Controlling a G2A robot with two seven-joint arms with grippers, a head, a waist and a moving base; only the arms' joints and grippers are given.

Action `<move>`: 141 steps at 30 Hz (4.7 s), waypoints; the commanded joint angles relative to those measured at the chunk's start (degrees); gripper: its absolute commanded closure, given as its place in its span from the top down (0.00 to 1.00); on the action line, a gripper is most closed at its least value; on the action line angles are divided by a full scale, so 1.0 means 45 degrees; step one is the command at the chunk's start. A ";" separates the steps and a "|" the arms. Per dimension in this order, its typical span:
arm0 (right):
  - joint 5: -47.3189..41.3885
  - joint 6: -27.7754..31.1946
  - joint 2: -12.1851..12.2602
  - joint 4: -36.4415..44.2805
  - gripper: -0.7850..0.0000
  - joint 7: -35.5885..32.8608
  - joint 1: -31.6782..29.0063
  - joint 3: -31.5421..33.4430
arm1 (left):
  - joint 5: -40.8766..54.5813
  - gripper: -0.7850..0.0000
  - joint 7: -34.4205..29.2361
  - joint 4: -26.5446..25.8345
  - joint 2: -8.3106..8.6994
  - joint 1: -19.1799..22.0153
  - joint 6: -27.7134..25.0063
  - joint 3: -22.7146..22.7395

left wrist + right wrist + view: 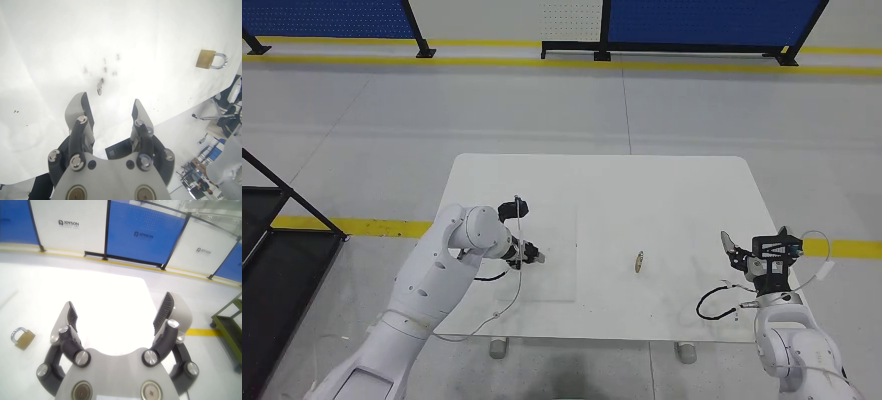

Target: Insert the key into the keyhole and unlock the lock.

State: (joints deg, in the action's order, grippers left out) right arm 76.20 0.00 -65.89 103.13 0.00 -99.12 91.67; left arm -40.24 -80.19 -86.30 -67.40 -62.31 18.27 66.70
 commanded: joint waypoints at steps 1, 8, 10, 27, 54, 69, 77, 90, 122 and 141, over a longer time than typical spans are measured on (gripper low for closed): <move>0.0000 0.0000 0.0000 0.0000 1.00 0.0000 0.0000 0.0000 | -0.0001 0.40 0.0015 0.0065 0.0007 0.0009 -0.0019 -0.0052; 0.0000 0.0000 0.0000 0.0000 1.00 0.0000 0.0000 0.0000 | -0.0049 0.39 0.0132 0.0396 0.0024 0.0215 -0.0017 -0.0209; 0.0000 0.0000 0.0000 0.0000 1.00 0.0000 0.0000 0.0000 | -0.0049 0.38 0.0178 0.0482 0.0028 0.0277 -0.0034 -0.0242; 0.0000 0.0000 0.0000 0.0000 1.00 0.0000 0.0000 0.0000 | 0.0291 0.28 0.0673 0.1459 -0.0018 0.0805 -0.0119 -0.0666; 0.0000 0.0000 0.0000 0.0000 1.00 0.0000 0.0000 0.0000 | 0.0698 0.00 0.0888 0.2202 0.0003 0.1198 -0.0160 -0.1016; 0.0000 0.0000 0.0000 0.0000 1.00 0.0000 0.0000 0.0000 | 0.0613 0.00 0.0782 0.0889 0.0221 0.0814 0.0008 -0.0597; 0.0000 0.0000 0.0000 0.0000 1.00 0.0000 0.0000 0.0000 | 0.2436 0.00 0.1311 -0.0930 0.0514 -0.0805 -0.0612 0.1035; 0.0000 0.0000 0.0000 0.0000 1.00 0.0000 0.0000 0.0000 | 0.9003 0.00 0.1518 -0.0036 0.0863 -0.3360 -0.4387 0.4295; 0.0000 0.0000 0.0000 0.0000 1.00 0.0000 0.0000 0.0000 | 1.5386 0.00 -0.1736 0.2603 0.1492 -0.2992 -0.7380 0.5196; -0.0987 0.1594 -0.0187 0.2261 1.00 -0.8989 0.2258 -0.2697 | 1.5386 0.00 -0.1736 0.2603 0.1492 -0.2992 -0.7380 0.5196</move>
State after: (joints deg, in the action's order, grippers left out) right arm 73.21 7.40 -66.64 112.52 -36.52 -90.28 80.12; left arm 29.00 -88.00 -74.59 -60.69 -75.77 -14.94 90.08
